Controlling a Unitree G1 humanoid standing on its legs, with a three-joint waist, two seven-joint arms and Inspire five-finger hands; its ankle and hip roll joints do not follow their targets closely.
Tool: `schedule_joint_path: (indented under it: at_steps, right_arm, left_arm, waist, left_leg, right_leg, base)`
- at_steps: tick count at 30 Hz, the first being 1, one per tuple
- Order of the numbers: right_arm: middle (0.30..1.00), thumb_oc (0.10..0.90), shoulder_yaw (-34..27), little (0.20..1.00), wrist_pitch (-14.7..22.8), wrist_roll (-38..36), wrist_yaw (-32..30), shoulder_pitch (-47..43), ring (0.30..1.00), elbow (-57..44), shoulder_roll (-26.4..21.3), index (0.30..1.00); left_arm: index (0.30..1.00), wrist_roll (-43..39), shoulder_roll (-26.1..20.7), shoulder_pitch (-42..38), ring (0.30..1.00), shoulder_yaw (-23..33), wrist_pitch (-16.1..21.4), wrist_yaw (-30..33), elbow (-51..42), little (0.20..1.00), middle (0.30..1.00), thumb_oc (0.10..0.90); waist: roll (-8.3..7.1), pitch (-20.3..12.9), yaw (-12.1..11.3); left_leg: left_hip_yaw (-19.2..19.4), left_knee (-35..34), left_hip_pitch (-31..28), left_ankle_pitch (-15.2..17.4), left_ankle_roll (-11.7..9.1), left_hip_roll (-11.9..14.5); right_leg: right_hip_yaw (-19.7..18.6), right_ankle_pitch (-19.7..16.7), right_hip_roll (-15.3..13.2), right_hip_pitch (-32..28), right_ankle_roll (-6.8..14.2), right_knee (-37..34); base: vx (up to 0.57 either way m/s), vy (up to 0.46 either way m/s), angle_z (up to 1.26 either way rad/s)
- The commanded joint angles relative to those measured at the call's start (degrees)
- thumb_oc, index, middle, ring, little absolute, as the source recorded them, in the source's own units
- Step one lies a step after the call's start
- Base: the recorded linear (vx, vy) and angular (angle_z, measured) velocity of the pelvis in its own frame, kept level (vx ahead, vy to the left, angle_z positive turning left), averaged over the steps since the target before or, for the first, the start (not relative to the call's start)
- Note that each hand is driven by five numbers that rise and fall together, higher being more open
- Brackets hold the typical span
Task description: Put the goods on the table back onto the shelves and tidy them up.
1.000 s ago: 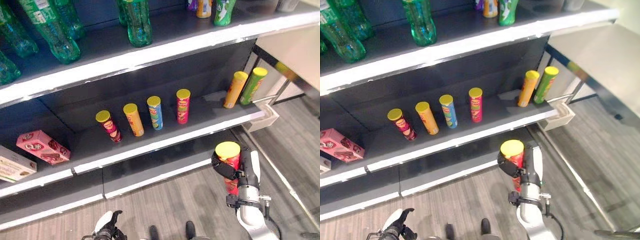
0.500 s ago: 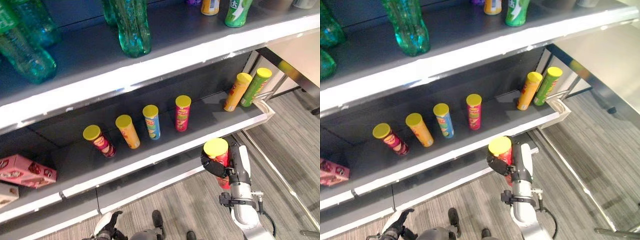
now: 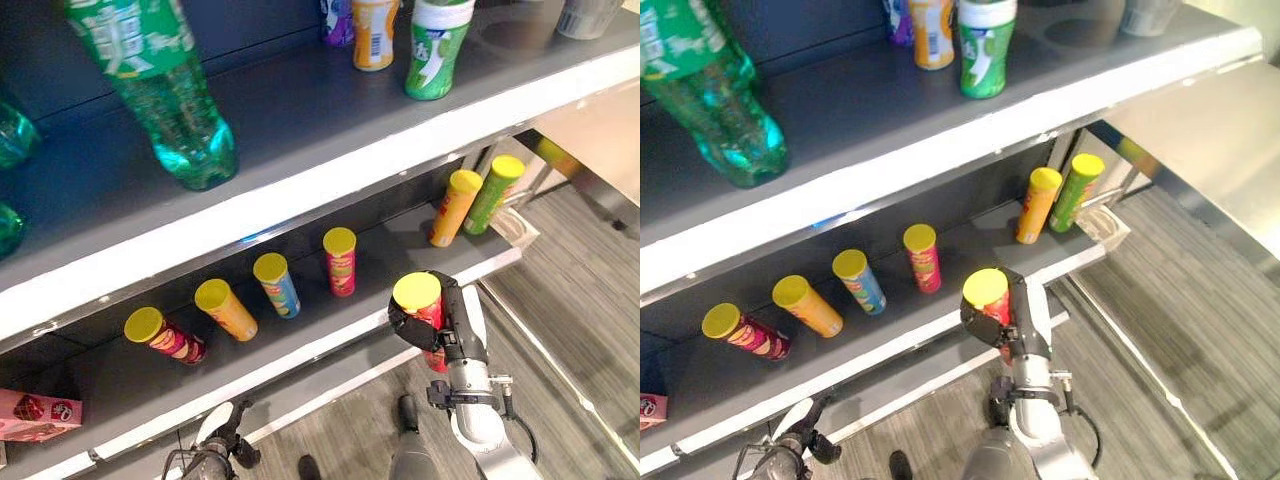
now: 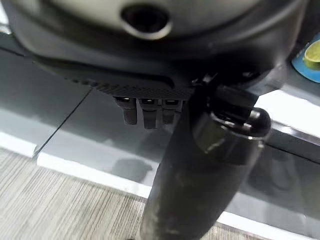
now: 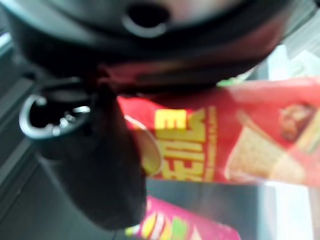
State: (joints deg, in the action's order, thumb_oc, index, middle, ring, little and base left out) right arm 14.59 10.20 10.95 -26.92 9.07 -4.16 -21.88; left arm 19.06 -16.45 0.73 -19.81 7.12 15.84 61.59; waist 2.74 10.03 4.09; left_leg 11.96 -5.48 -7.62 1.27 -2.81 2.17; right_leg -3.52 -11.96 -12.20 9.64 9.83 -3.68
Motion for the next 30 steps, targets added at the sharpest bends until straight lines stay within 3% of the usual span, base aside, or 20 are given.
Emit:
schedule_joint_path:
  at_steps: [1, 5, 6, 8, 11, 19, 23, 24, 29, 30]
  right_arm:
    - [0.300, 0.400, -4.4, 0.300, 4.9, 1.9, -1.8, -2.9, 0.300, -9.6, -0.4, 0.300]
    - [0.300, 0.400, -3.6, 0.300, 5.3, 1.8, -0.1, -0.9, 0.300, -10.4, -1.4, 0.300]
    - [0.300, 0.400, -3.5, 0.300, 6.0, 0.9, 0.9, 0.3, 0.300, -11.0, -2.0, 0.300]
    - [0.300, 0.400, -3.5, 0.300, 6.4, 0.3, 1.4, 0.8, 0.300, -11.3, -2.2, 0.300]
    - [0.300, 0.400, -1.7, 0.300, 8.0, -2.3, 3.8, 3.1, 0.300, -12.0, -2.5, 0.300]
    - [0.300, 0.400, 1.1, 0.300, 9.3, -5.5, 3.4, 3.0, 0.300, -7.7, -0.6, 0.300]
    - [0.300, 0.400, 2.3, 0.300, 9.1, -2.1, -1.5, -1.3, 0.300, -4.0, 0.0, 0.300]
    - [0.300, 0.400, 2.6, 0.300, 8.7, 0.1, -4.4, -4.2, 0.300, -2.4, 0.1, 0.300]
    - [0.300, 0.400, 3.7, 0.300, 8.0, 3.8, -9.0, -10.9, 0.300, 1.2, 0.6, 0.300]
    - [0.300, 0.400, 3.9, 0.300, 7.3, 5.9, -12.1, -16.1, 0.300, 3.2, 0.6, 0.300]
  left_arm:
    - [0.900, 1.9, -2.6, -2.4, 0.900, 1.3, 1.4, 2.6, -0.6, 0.900, 0.900, 0.800]
    - [0.900, 2.1, -1.5, -2.3, 0.900, 1.3, 1.5, 3.0, 0.6, 0.900, 0.900, 0.800]
    - [0.900, 2.4, -1.0, -2.7, 0.900, 0.9, 1.6, 3.2, 0.7, 0.900, 0.900, 0.800]
    - [0.900, 2.6, -0.7, -2.6, 0.900, 0.6, 1.7, 3.2, 0.7, 0.900, 0.900, 0.800]
    - [0.900, 2.6, 0.3, -2.0, 0.900, 0.2, 1.6, 2.9, 1.4, 0.900, 0.900, 0.800]
    - [0.900, -0.5, 1.3, 0.9, 0.900, 2.4, 1.7, 3.5, 3.1, 0.900, 0.900, 0.800]
    - [0.900, -1.8, 1.7, 2.4, 0.900, 2.6, 2.1, 4.1, 3.6, 0.900, 0.900, 0.800]
    - [0.900, -2.1, 1.7, 2.9, 0.900, 2.3, 2.3, 4.4, 3.5, 0.900, 0.900, 0.800]
    - [0.900, -2.0, 1.2, 3.2, 0.900, 1.5, 2.9, 5.1, 2.5, 0.900, 0.900, 0.800]
    - [0.900, -2.0, 0.5, 2.8, 0.900, 0.3, 3.3, 5.7, 1.1, 0.900, 0.900, 0.800]
  waist:
    - [-0.42, -1.4, 0.0]
    - [-0.50, -2.5, 0.0]
    - [0.09, -3.1, 0.5]
    - [0.50, -3.5, 0.7]
    - [2.37, -4.5, 1.3]
    - [5.52, -5.0, 1.0]
    - [7.88, -4.8, 0.3]
    - [9.15, -4.8, -0.2]
    - [11.28, -4.8, -1.3]
    - [12.68, -4.4, -2.2]
  left_leg:
    - [2.5, 1.1, 0.0, 3.1, 0.7, -0.7]
    - [1.9, 1.8, -0.3, 3.0, -0.6, 1.2]
    - [2.1, 1.9, 0.0, 2.2, -1.5, 2.9]
    - [2.2, 1.9, 0.1, 2.0, -1.9, 3.7]
    - [1.8, 1.1, 0.2, 0.4, -3.0, 6.2]
    - [1.4, 0.5, 0.5, 0.0, -3.5, 6.6]
    - [1.1, 0.5, 1.1, 0.1, -3.5, 6.0]
    - [0.9, 0.5, 1.5, 0.1, -3.4, 5.6]
    - [0.6, 0.5, 3.0, 0.0, -3.3, 4.9]
    - [0.2, 0.5, 4.2, -0.2, -3.3, 4.3]
  right_leg:
    - [-4.2, 3.8, -1.9, 1.5, 2.0, 5.1]
    - [-2.6, 4.7, -0.9, -1.8, 1.9, 2.9]
    - [-1.8, 5.1, 0.6, -3.2, 1.5, 1.1]
    - [-1.4, 5.4, 1.3, -3.8, 1.2, 0.6]
    - [-0.9, 7.7, 3.9, -5.4, -0.3, 0.6]
    - [-0.4, 8.4, 4.4, -5.6, -0.8, 1.0]
    - [-0.3, 8.0, 3.7, -5.1, -0.6, 0.7]
    - [-0.2, 7.8, 3.2, -4.6, -0.4, 0.7]
    - [0.2, 7.1, 2.2, -3.5, 0.0, 0.1]
    - [0.5, 6.6, 1.4, -2.6, 0.4, -0.2]
  base:
    - [0.11, -0.113, 0.22]
    - [0.12, -0.207, 0.01]
    - [0.10, -0.263, -0.07]
    - [0.08, -0.175, -0.05]
    - [0.06, -0.149, -0.01]
    - [0.02, -0.013, -0.01]
    - [0.02, 0.058, 0.04]
    - [0.00, 0.068, 0.03]
    - [-0.02, 0.063, 0.10]
    - [-0.03, 0.047, 0.13]
